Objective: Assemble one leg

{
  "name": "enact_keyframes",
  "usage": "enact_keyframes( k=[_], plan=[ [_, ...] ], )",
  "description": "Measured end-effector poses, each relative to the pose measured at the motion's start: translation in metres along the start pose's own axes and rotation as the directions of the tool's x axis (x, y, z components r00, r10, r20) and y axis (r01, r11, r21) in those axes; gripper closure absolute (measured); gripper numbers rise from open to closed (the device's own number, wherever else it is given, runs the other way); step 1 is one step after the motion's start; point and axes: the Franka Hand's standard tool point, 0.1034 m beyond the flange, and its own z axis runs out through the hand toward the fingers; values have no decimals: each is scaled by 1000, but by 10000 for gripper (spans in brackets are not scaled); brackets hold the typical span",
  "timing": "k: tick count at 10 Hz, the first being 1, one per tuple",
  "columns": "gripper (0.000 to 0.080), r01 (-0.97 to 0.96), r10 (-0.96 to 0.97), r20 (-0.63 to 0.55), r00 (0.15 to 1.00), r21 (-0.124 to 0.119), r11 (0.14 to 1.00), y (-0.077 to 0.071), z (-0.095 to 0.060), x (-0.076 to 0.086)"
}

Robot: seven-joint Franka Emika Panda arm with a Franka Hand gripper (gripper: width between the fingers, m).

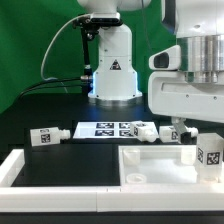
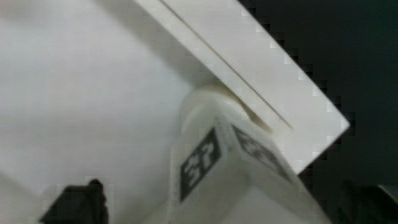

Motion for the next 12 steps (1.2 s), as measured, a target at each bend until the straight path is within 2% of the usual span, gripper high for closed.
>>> enact_keyframes(
  k=[2, 3, 4, 6, 7, 8, 9, 10, 12],
  plan=[
    [150, 125, -125, -1, 992, -2, 992, 0, 0, 0],
    [150, 333, -333, -7, 943, -16, 943, -3, 0, -3],
    [150, 502, -502, -5, 865, -18, 865, -7, 0, -5],
    [150, 459, -459, -5, 889, -18, 888, -4, 0, -3],
    [237, 458, -459, -5, 889, -18, 889, -4, 1, -3],
    [374, 423, -423, -5, 906, -17, 906, -4, 1, -3],
    [374, 358, -358, -6, 934, -17, 934, -4, 1, -3],
    [515, 291, -292, -7, 957, -16, 956, -4, 1, -3],
    [515, 88, -88, -30, 996, -6, 996, -5, 2, -4]
  ],
)
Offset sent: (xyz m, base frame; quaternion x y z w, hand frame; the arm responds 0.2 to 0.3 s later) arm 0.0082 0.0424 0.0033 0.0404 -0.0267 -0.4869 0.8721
